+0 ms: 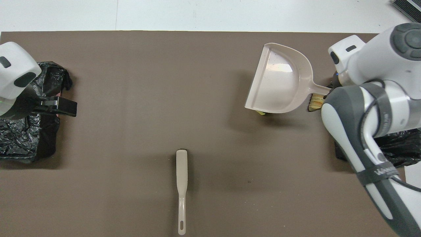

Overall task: Sweep and dump trash in bin
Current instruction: 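Bring the empty dustpan back with the right gripper toward the table center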

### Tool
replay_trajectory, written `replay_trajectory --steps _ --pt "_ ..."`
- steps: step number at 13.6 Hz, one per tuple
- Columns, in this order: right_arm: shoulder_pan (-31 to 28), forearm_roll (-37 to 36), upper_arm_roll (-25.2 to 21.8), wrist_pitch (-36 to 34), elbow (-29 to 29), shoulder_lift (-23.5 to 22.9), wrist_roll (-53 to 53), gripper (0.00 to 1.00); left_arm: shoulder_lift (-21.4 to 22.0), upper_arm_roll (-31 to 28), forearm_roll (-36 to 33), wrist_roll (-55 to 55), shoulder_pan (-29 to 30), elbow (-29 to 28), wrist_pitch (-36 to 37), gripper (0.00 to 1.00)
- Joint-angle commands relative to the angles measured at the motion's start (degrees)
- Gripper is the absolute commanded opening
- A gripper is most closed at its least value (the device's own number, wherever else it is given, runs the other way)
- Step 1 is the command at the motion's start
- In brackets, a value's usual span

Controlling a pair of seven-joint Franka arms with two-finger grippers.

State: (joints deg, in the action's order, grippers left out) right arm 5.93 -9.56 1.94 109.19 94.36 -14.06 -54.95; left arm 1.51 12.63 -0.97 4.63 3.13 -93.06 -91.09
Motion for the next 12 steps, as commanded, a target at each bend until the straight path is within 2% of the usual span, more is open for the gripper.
replay_trajectory --steps 1,4,6,9,12 --pt "2.84 2.08 -0.01 2.16 0.13 -1.84 12.96 0.0 0.33 -1.2 -1.66 0.21 -0.23 2.18 4.94 1.0" --pt "5.48 8.31 -0.09 2.95 -0.31 -2.37 30.72 0.0 1.39 -1.46 -0.61 0.47 0.64 -0.09 4.34 1.0" --pt "8.38 9.55 -0.01 2.95 -1.19 -3.33 41.53 0.0 1.83 -1.46 -0.61 0.2 0.74 -0.72 3.73 1.0" --pt "12.95 12.02 -0.01 1.56 -5.66 -8.33 58.23 0.0 1.83 -1.46 4.74 0.91 2.84 -2.12 -3.46 1.0" --pt "18.39 11.84 -0.01 1.46 -10.57 -14.31 70.45 0.0 1.75 -1.46 4.75 0.38 2.85 -2.04 -3.74 1.0"
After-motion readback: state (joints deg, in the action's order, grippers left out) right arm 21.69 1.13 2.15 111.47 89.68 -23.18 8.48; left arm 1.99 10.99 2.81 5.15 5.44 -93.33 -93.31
